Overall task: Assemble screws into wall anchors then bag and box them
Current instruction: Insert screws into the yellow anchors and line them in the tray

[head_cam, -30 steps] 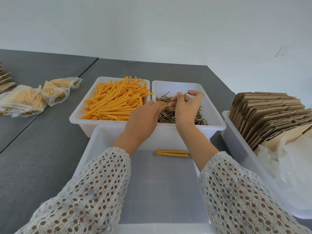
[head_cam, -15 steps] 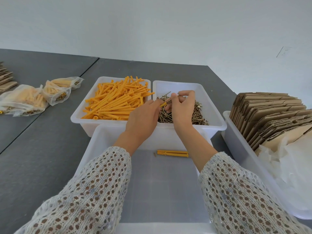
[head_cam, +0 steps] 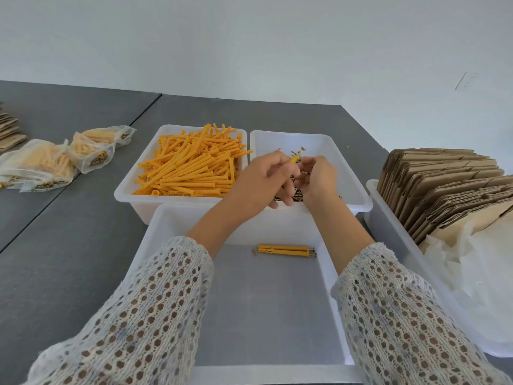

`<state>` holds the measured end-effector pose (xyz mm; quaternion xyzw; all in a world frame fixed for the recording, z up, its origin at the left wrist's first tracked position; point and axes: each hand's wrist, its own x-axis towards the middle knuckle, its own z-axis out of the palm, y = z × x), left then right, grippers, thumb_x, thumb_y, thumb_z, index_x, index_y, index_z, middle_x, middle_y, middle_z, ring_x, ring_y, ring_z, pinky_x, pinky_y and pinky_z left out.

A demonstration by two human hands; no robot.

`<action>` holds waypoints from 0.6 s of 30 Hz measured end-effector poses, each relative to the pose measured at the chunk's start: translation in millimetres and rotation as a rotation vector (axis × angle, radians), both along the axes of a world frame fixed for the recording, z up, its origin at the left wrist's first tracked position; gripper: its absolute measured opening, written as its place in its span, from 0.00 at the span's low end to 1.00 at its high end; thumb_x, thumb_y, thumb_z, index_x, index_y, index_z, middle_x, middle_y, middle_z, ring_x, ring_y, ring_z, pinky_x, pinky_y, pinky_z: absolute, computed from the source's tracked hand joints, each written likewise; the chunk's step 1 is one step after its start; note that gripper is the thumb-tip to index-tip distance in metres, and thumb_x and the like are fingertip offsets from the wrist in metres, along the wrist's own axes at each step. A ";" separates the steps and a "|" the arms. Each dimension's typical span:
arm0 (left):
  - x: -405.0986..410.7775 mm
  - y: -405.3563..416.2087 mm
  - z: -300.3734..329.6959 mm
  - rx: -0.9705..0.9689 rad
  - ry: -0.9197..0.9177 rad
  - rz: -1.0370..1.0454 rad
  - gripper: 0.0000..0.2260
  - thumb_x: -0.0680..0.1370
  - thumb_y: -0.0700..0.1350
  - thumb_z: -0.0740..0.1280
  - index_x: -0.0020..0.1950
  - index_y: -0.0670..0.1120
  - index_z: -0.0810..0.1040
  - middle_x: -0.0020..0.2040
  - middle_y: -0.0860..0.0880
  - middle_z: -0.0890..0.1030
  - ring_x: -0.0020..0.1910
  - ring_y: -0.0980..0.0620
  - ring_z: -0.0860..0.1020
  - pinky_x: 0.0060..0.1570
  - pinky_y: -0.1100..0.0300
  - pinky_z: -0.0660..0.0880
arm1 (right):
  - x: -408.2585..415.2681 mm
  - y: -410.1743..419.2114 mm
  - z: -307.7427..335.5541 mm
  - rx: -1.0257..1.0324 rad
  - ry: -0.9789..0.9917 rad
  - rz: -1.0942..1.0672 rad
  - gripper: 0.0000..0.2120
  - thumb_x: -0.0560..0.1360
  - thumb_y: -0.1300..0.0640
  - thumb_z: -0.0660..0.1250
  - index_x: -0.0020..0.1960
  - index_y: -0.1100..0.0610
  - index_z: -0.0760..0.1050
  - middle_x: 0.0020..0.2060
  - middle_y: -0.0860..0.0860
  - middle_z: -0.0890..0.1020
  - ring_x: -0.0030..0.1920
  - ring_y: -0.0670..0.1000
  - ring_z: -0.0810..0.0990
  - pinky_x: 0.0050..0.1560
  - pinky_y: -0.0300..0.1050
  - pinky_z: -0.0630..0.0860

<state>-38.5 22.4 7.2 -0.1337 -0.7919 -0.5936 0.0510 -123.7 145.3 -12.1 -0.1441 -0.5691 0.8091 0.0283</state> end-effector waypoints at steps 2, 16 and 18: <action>7.2 1.0 4.1 -0.138 -0.216 -0.209 0.09 0.84 0.46 0.59 0.47 0.47 0.76 0.38 0.49 0.84 0.39 0.51 0.85 0.35 0.60 0.76 | -1.3 2.2 0.5 -0.083 -0.024 0.017 0.12 0.77 0.64 0.53 0.40 0.61 0.73 0.28 0.53 0.75 0.23 0.49 0.70 0.26 0.38 0.67; 37.3 53.1 -50.5 -1.117 -0.105 -0.326 0.06 0.81 0.45 0.62 0.51 0.47 0.78 0.54 0.47 0.80 0.52 0.45 0.77 0.53 0.51 0.77 | -9.2 5.0 -1.5 -0.093 -0.098 0.049 0.13 0.77 0.65 0.52 0.40 0.59 0.72 0.28 0.52 0.75 0.24 0.48 0.71 0.26 0.38 0.69; 38.4 60.2 -58.4 -1.247 -0.002 -0.268 0.04 0.81 0.46 0.63 0.47 0.47 0.74 0.53 0.46 0.79 0.53 0.43 0.78 0.51 0.50 0.78 | -10.2 4.1 -1.7 -0.084 -0.101 0.052 0.12 0.76 0.66 0.52 0.40 0.59 0.73 0.28 0.52 0.75 0.23 0.48 0.70 0.25 0.37 0.69</action>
